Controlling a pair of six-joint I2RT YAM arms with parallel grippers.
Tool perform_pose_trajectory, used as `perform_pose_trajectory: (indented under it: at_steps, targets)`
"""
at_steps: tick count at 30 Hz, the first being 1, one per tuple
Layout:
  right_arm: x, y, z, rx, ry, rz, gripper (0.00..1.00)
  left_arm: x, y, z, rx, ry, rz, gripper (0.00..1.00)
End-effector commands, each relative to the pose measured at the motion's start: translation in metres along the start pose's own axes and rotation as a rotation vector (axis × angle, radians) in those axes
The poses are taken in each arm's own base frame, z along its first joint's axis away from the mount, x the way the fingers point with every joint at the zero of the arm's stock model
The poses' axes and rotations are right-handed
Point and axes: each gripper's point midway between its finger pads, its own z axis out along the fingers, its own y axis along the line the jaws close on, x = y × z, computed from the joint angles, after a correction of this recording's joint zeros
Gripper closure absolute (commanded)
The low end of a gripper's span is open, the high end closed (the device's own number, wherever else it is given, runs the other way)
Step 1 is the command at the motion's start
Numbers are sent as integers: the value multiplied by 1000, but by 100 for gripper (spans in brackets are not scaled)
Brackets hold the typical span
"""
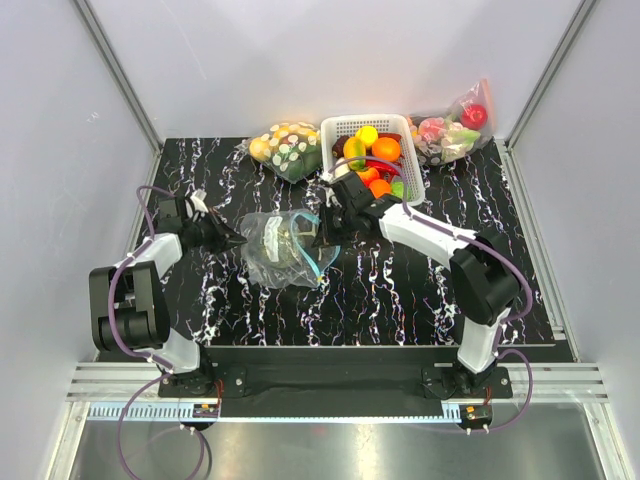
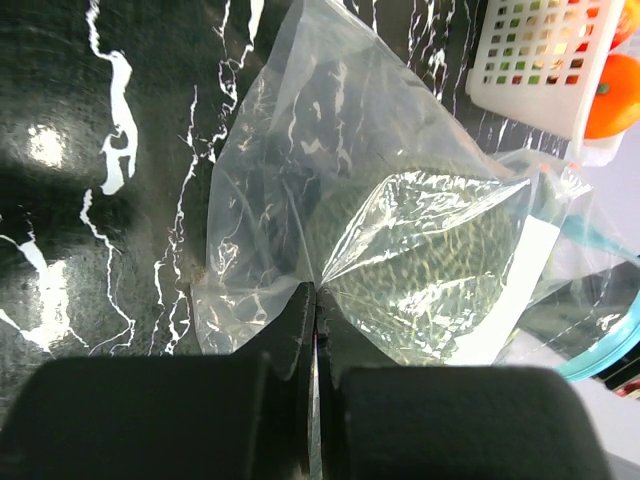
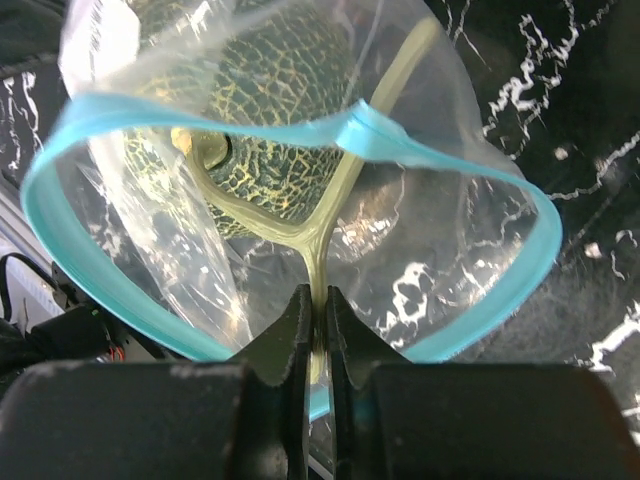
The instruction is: Open the zip-top bag and remove the fake food
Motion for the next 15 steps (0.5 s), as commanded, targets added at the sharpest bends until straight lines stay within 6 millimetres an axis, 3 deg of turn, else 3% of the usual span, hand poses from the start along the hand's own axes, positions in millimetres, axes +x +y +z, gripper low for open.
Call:
perform_pose_trajectory:
  at_steps: [1, 15]
  targets:
    - [-4, 3, -20, 23, -42, -33, 100, -32, -21, -9, 54, -82, 49, 100]
    - [-22, 27, -72, -5, -148, -11, 100, -40, -10, -8, 22, -88, 27, 100]
